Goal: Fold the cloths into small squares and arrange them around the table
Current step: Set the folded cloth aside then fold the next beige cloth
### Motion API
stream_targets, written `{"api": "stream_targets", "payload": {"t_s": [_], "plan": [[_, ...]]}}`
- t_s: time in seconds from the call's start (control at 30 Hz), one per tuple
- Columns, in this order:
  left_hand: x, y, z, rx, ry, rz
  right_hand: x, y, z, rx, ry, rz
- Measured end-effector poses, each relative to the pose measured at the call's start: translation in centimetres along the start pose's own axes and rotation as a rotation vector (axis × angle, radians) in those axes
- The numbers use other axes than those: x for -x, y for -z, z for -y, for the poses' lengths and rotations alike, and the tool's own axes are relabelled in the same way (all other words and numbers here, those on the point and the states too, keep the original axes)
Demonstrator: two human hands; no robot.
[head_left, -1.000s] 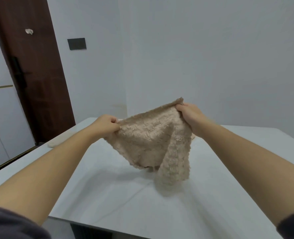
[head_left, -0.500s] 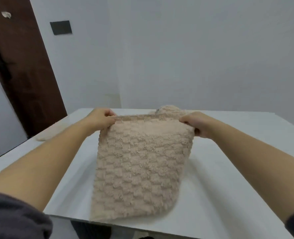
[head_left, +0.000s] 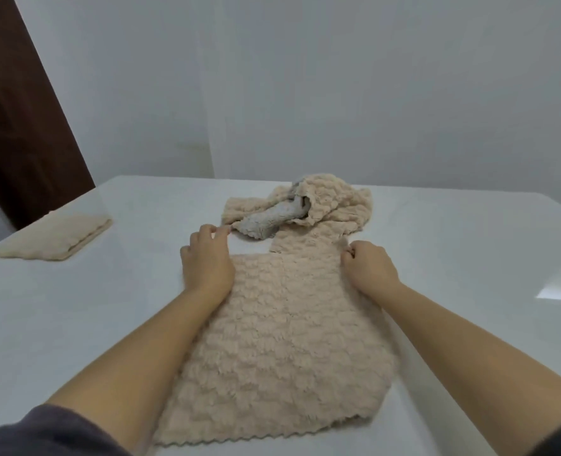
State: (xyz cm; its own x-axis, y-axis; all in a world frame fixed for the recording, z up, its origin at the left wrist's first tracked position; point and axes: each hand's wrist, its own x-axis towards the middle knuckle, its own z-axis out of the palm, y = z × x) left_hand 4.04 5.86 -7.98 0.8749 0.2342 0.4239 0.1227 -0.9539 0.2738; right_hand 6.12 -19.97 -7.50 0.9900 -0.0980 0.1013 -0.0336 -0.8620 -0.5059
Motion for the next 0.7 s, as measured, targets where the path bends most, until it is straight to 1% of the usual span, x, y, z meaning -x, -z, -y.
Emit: {"api": "stream_targets", "payload": {"t_s": [0.03,0.07,0.1,0.13,0.2,0.23,0.27,0.33,0.43,0.53,0.57,0.63,0.7], "plan": [[0.4,0.0,-0.5,-0.020,-0.083,-0.014,-0.3,0.0,-0.2,-0.014,0.000,0.003],[0.8,-0.1,-1.1,-0.023,-0.159,0.021,-0.5,0.1,-0.3,-0.035,0.001,0.010],[1.3,-0.1,-1.5,-0.008,-0.209,0.098,-0.6,0.2,-0.4,-0.056,0.008,0.019],[1.9,-0.2,-1.9,0.015,-0.224,0.209,-0.6,0.3,-0.5,-0.075,0.022,0.028],[2.8,-0.6,-2.2,0.018,-0.196,0.455,-0.2,0.8,-0.6,-0.128,0.038,0.052],[3.1,-0.8,-2.1,-0.013,-0.186,0.533,0.1,1.1,-0.7,-0.164,0.029,0.075],[3.2,-1.1,-2.0,-0.041,-0.187,0.564,0.6,1.4,-0.8,-0.212,0.012,0.108],[3.3,-1.3,-1.7,-0.063,-0.195,0.544,1.8,2.3,-1.3,-0.354,-0.063,0.213],[3.5,-1.3,-1.7,-0.065,-0.194,0.498,4.4,3.5,-2.3,-0.554,-0.228,0.448],[3.5,-1.3,-1.8,-0.055,-0.197,0.478,6.5,4.9,-3.1,-0.708,-0.268,0.696],[3.5,-1.3,-1.8,-0.051,-0.197,0.475,7.0,5.3,-3.4,-0.709,-0.254,0.773],[3.5,-1.4,-1.8,-0.044,-0.197,0.471,7.7,6.0,-3.7,-0.638,-0.193,0.931],[3.5,-1.4,-1.7,-0.039,-0.198,0.468,8.0,6.5,-4.0,-0.578,-0.142,1.046]]}}
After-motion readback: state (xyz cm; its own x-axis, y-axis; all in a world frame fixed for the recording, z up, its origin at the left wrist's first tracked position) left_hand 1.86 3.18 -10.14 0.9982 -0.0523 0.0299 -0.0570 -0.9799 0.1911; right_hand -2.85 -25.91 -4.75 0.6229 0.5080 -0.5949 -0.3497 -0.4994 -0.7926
